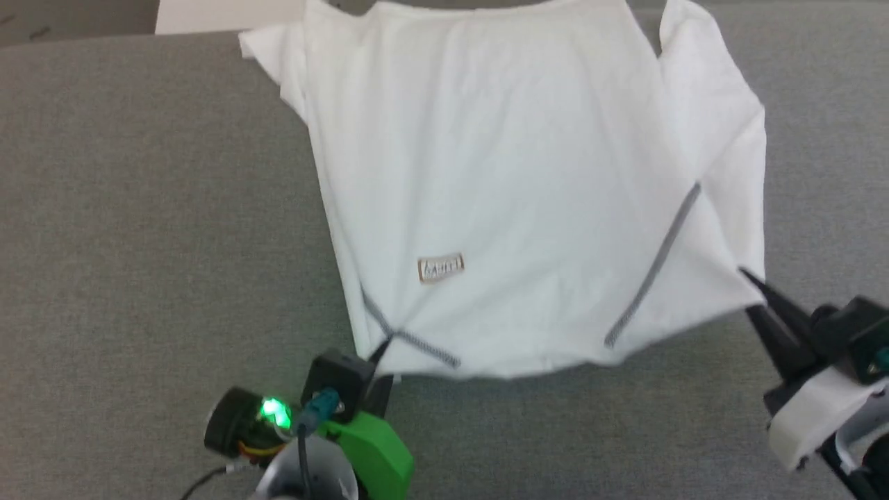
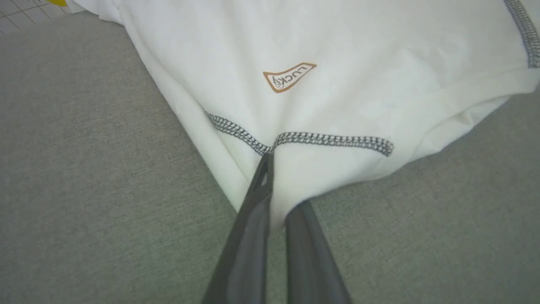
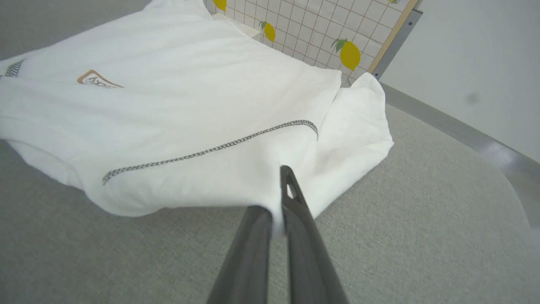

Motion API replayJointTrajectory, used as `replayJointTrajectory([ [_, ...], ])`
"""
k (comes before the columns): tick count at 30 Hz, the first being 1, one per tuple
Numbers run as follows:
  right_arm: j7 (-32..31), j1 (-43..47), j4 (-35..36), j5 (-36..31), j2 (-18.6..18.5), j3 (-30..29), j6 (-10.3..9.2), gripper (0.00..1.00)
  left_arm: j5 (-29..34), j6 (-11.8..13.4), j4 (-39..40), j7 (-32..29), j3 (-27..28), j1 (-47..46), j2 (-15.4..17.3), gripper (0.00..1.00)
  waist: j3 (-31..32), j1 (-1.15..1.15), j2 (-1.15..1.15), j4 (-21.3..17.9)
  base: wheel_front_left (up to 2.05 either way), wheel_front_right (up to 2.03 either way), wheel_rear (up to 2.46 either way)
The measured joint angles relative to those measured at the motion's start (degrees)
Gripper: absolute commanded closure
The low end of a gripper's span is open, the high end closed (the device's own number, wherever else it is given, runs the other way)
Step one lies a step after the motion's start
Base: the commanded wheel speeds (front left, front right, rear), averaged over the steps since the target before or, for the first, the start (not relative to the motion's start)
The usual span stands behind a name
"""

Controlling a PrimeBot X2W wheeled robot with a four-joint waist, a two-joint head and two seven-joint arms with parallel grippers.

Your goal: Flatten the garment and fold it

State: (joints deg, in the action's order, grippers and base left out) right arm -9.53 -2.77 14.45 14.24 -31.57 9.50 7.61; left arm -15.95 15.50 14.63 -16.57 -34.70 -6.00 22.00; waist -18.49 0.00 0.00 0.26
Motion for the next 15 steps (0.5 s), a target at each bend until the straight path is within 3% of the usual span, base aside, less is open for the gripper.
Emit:
replayJointTrajectory([
  [10,-6.12,10.43,-3.09,1.47,-0.86,2.07,-0.01,1.00,-5.88,-3.59,-0.65,-9.23,-4.17,6.56,3.11,1.00,4.52,0.00,0.00,-0.23,0.00,0.00,0.00],
  [15,-9.27,13.17,-4.14,2.36,-1.75,3.60,-0.01,1.00,-8.56,-3.91,-1.09,-12.26,-4.76,9.23,4.45,1.00,5.68,0.00,0.00,-0.28,0.00,0.00,0.00],
])
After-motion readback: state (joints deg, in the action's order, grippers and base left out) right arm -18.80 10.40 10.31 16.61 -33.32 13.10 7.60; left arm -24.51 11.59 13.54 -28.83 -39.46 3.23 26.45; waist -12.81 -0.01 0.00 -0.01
